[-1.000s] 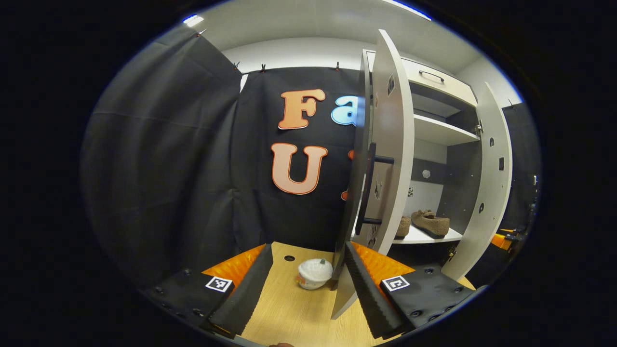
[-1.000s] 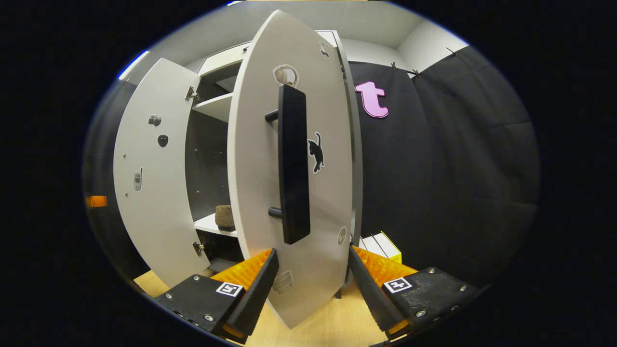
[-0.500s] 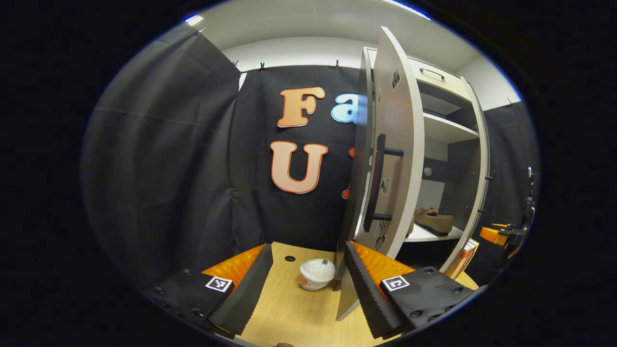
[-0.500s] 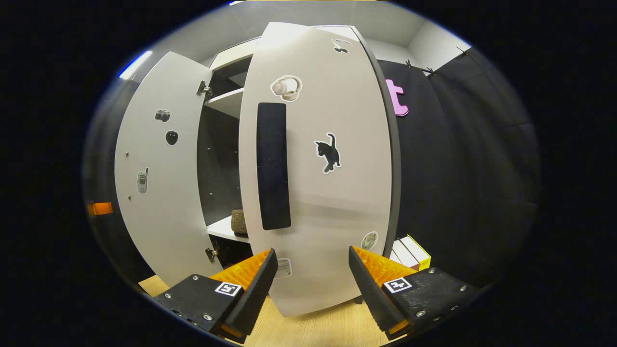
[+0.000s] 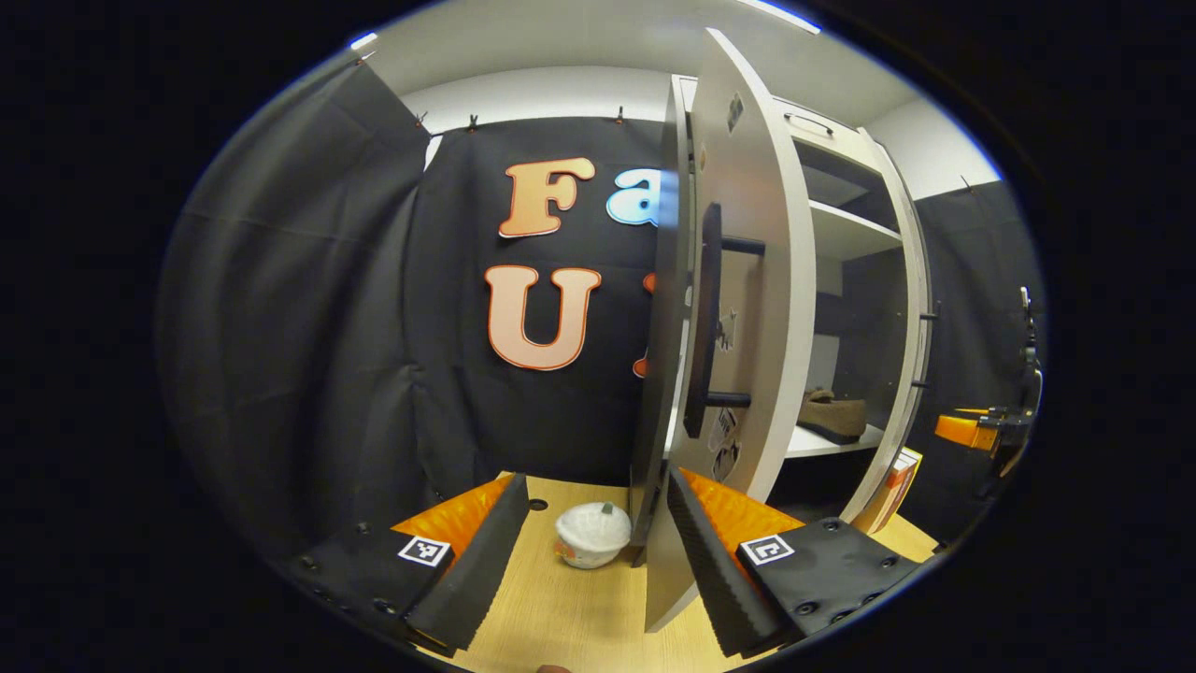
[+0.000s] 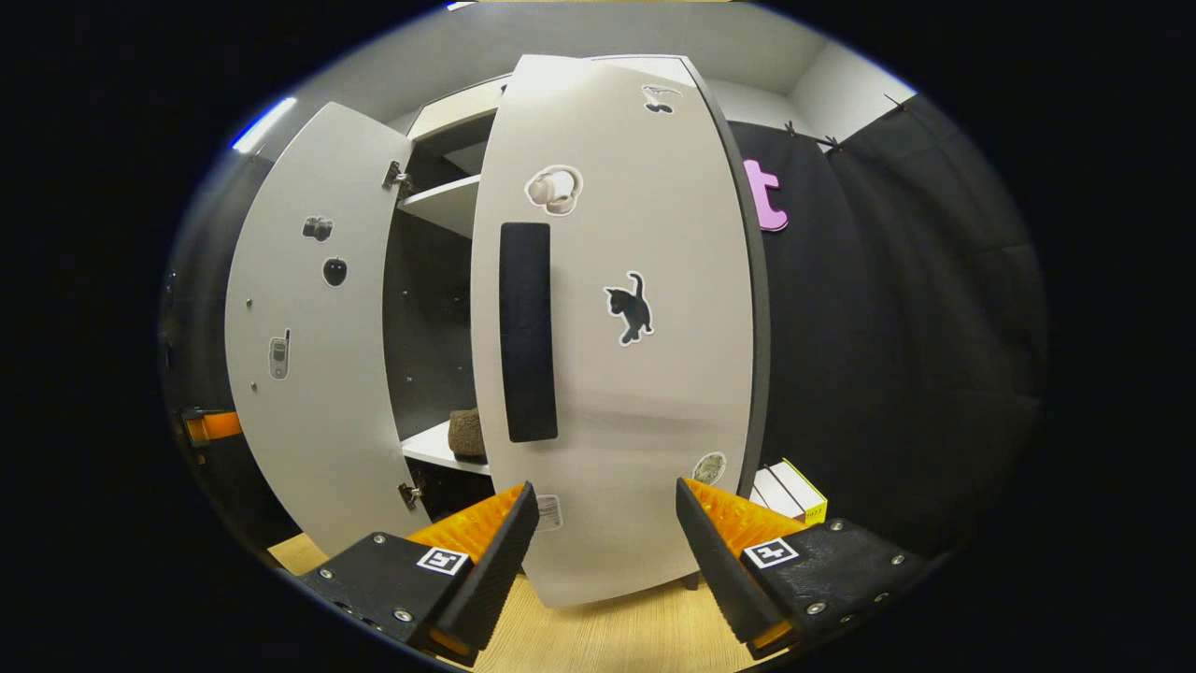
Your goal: Grab one shoe with the right hand and put it into the shoe cabinet, grab the other shoe with the left hand and put it into the shoe cabinet; then close the right door with the right hand and the left door with the left hand.
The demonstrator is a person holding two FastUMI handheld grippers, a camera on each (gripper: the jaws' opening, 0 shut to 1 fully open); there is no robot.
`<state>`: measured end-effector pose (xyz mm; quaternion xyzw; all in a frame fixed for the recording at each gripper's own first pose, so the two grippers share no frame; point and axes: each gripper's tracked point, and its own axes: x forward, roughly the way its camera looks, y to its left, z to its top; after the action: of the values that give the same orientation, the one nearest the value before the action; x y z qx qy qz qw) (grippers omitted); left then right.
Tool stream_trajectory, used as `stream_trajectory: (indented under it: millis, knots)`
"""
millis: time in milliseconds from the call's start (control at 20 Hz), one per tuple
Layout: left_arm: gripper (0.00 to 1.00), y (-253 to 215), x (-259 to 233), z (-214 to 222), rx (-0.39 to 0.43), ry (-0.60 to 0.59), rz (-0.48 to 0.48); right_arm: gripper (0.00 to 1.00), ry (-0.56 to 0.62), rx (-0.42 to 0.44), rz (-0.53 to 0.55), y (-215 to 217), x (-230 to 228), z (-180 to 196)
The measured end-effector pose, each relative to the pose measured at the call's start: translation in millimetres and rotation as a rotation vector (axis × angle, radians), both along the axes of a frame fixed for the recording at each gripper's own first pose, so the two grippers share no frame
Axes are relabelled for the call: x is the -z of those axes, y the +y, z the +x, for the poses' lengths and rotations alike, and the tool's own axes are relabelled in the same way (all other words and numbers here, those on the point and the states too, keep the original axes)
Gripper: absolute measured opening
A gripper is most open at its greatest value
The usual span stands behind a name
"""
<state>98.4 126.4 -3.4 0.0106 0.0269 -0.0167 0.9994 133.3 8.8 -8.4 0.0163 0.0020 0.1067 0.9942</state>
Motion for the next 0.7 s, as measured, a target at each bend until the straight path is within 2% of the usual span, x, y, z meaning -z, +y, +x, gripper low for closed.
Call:
stream_trajectory:
  millis: [250,400,600,700]
  knots:
    - [0.95,-19.2,4.9,6.6,0.057,0.012,-0.020,0.92,-0.012,0.020,0.012,-12.9,-3.7,-11.6]
    - [0.96,-20.4,8.4,9.5,0.053,0.007,-0.007,0.92,-0.014,0.027,0.013,-21.4,-5.3,-18.0]
    - [0.94,-35.8,13.5,8.7,0.089,0.031,-0.067,0.92,-0.019,0.052,0.026,-35.3,-7.6,-22.3]
    - [0.99,-48.2,14.4,8.8,0.112,0.033,-0.066,0.92,-0.022,0.051,0.042,-39.0,-9.5,-24.9]
